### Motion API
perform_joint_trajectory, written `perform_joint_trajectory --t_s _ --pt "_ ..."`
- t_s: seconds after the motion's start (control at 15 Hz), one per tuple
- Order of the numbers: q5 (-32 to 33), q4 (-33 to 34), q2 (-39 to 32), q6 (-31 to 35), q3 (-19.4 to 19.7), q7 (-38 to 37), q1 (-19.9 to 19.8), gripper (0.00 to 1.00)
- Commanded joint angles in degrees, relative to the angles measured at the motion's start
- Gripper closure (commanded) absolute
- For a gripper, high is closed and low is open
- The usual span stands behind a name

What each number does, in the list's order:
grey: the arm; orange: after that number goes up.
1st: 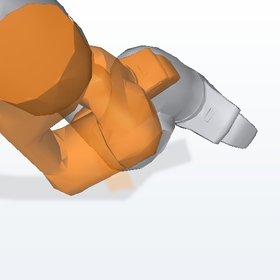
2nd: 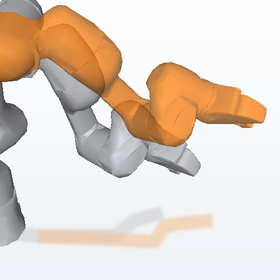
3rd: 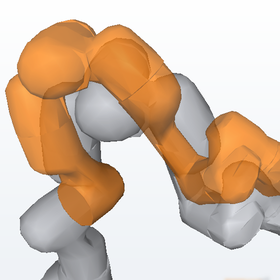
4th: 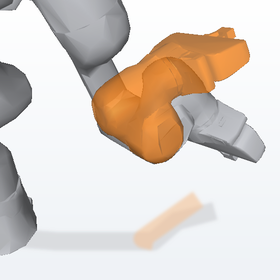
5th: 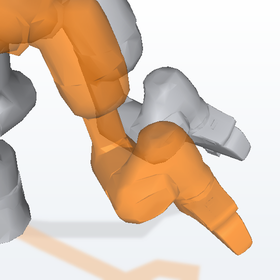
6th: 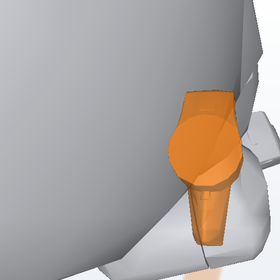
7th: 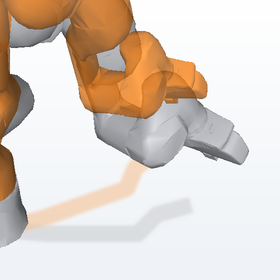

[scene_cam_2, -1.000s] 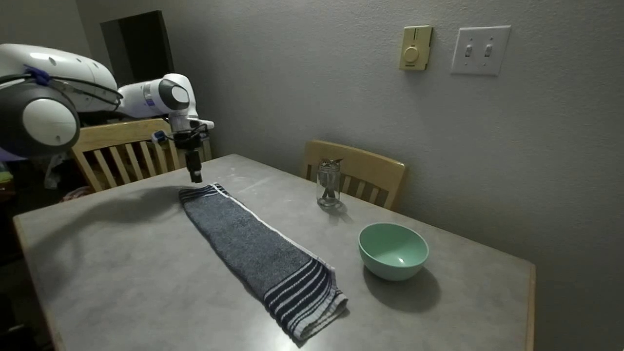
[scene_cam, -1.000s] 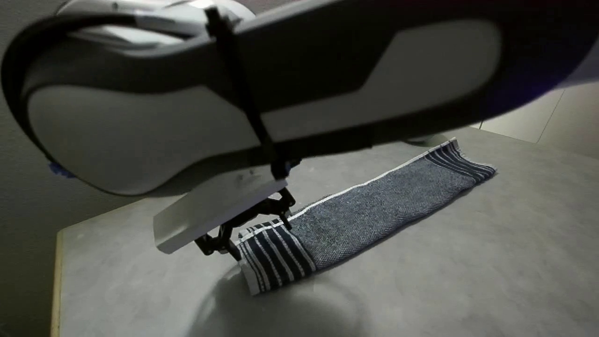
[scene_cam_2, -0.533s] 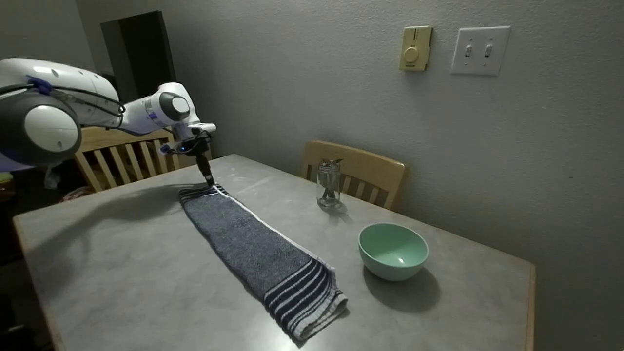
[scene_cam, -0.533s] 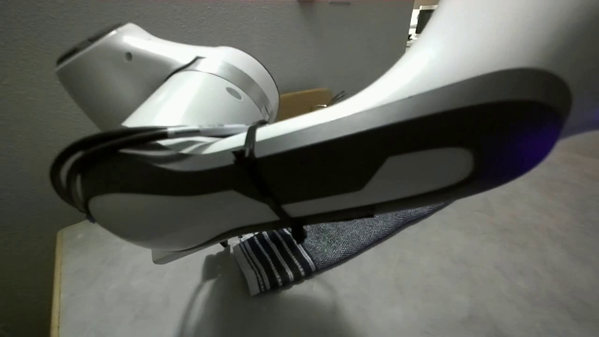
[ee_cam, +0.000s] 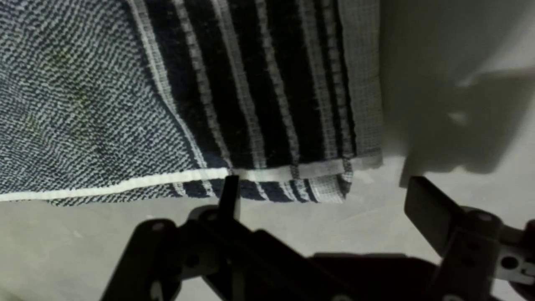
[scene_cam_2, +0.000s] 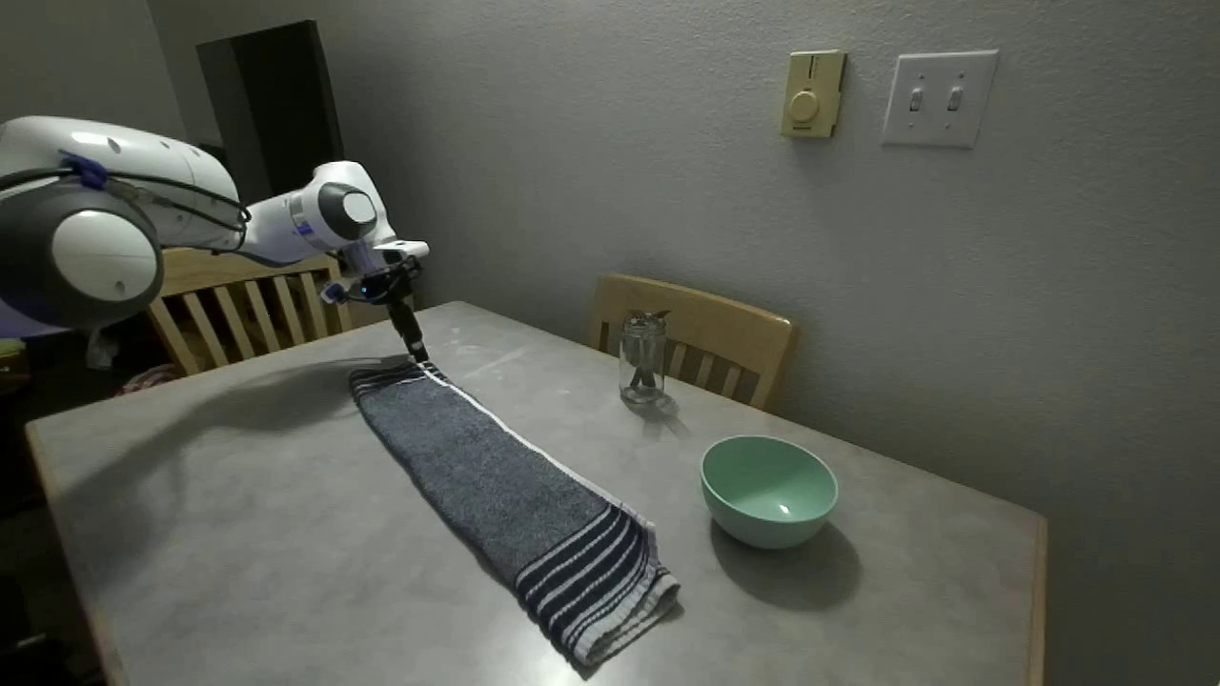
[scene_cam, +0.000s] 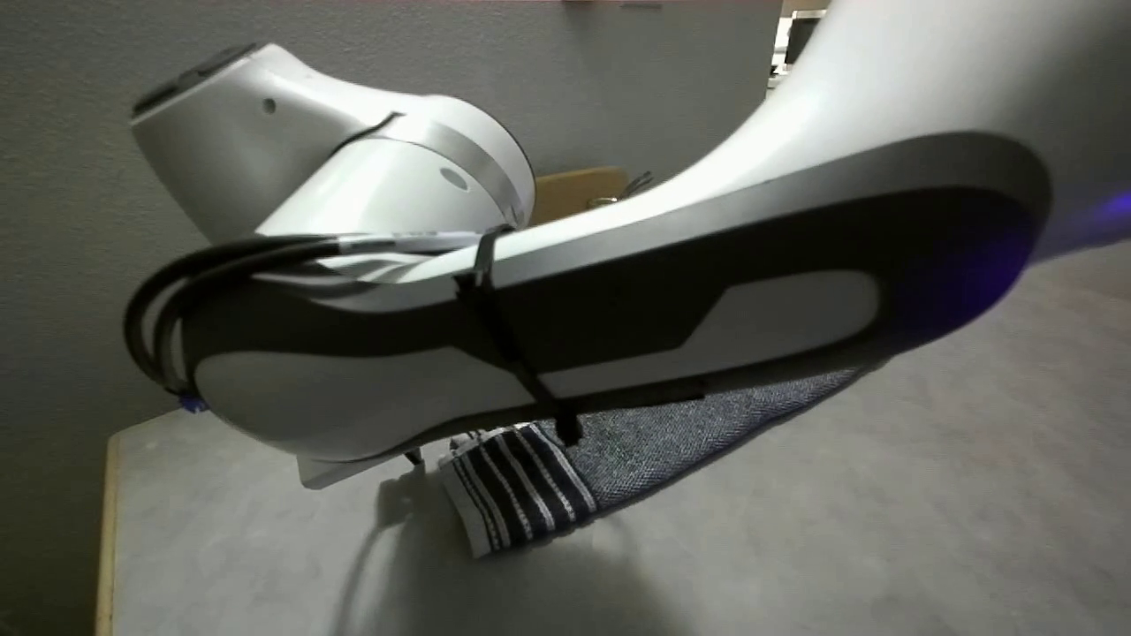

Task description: Fold the towel

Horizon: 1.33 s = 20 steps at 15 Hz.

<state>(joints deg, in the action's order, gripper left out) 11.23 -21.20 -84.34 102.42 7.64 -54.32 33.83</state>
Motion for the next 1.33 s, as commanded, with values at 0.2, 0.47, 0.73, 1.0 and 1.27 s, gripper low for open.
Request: perform_joint_trajectory --t_s 0.2,0.47,0.73,1.0,1.27 --pt "-6.6 -0.8 1.1 -3.0 -6.7 9.0 -3.7 0.0" --pt "-9.5 -1.3 2.0 -8.4 -8.3 8.0 -5.3 0.0" --pt "-10.9 -1.2 2.3 -11.5 -9.2 7.9 -6.2 0.0" --pt "-11.7 -1.2 2.1 -13.0 -10.1 8.6 -6.5 0.0" --pt "-12.3 0.0 0.2 -14.2 -10.8 8.0 -6.5 0.0"
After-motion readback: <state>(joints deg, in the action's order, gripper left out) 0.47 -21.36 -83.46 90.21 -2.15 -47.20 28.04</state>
